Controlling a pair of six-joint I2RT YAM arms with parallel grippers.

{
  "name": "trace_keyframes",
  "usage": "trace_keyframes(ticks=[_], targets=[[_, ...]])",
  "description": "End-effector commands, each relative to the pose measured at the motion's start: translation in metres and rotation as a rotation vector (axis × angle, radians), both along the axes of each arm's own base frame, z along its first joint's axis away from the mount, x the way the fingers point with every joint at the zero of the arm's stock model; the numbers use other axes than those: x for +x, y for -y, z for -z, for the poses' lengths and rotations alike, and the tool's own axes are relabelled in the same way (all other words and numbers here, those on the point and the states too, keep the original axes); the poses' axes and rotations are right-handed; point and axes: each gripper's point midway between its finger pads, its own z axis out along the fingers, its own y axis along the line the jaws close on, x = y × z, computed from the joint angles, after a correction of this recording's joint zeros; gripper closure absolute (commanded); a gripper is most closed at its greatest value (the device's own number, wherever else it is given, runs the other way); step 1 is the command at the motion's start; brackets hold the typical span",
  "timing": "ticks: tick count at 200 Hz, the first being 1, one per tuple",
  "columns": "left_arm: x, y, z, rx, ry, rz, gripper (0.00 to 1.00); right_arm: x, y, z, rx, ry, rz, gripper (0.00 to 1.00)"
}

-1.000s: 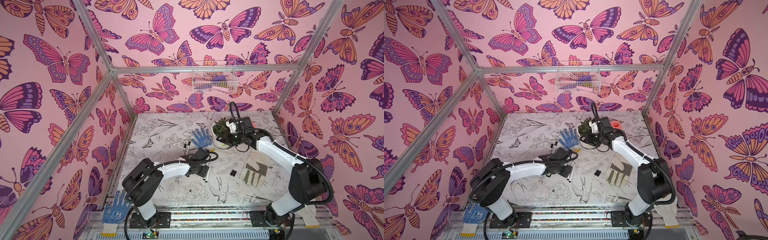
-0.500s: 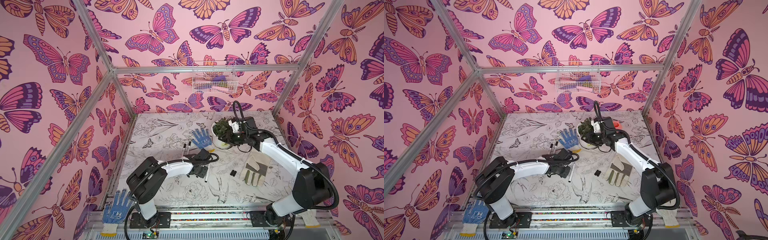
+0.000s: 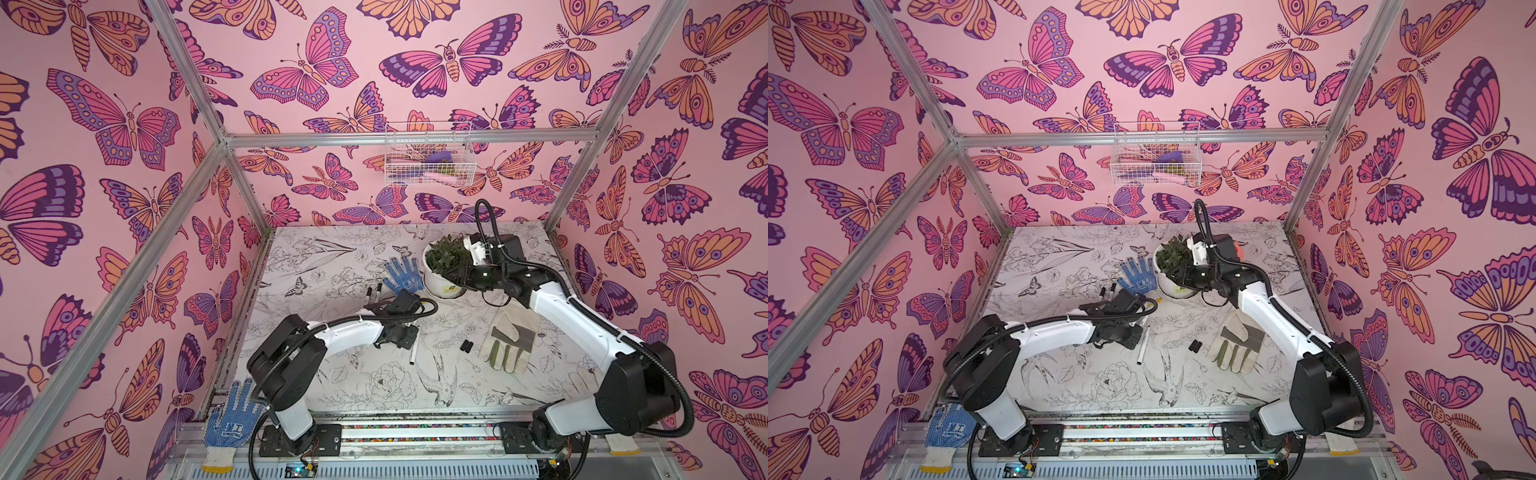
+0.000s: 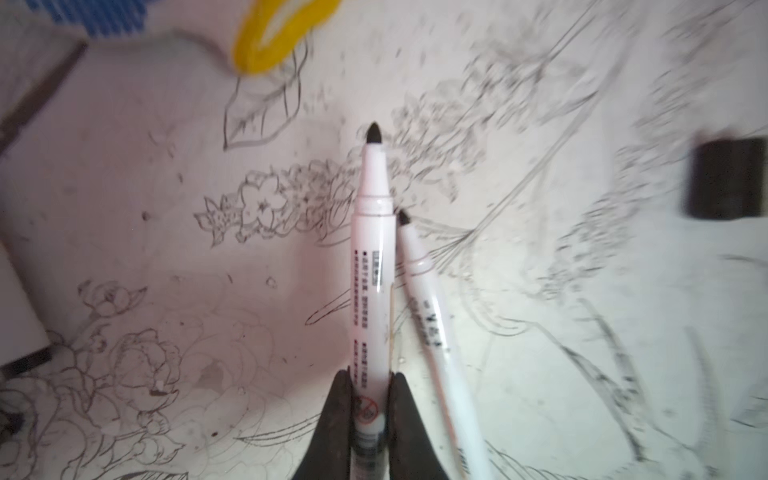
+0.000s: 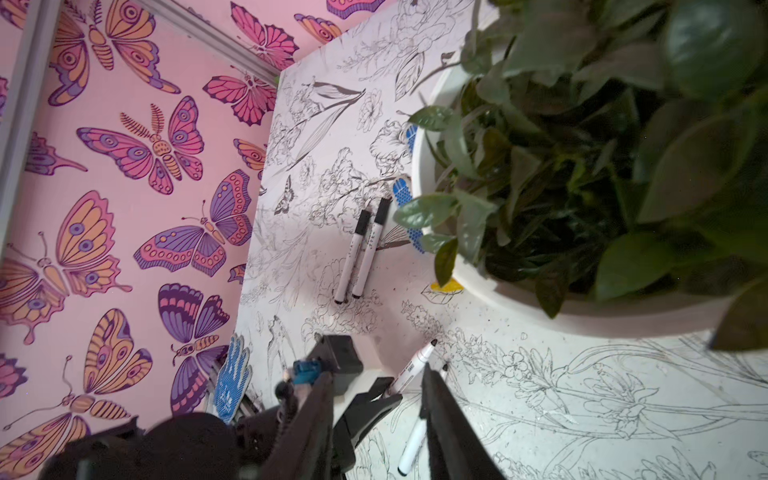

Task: Insert the pens into the pen caps
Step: 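Close the left gripper on one uncapped white marker, then lift the marker upright with the left gripper while the right moves toward the caps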

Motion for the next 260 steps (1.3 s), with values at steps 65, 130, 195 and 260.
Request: trace_keyframes(ticks=[65,130,195,260], targets=[[0.033,0.049,-0.137,-0.574,0.261,0.015,1.0,-0.019,-0.032,-0.027,0.066,0.091,-0.157,0.64],[0.027,0.05,-0.137,-0.585,0.261,0.038,1.0,-0.005,-0.042,-0.027,0.111,0.077,-0.146,0.7],[0.028,0.051,-0.14,-0.606,0.281,0.037,1.0,0.001,-0.05,-0.018,0.157,0.044,-0.128,0.76],[0.036,0.053,-0.15,-0.639,0.31,0.013,1.0,-0.005,-0.055,-0.015,0.169,0.029,-0.154,0.74]])
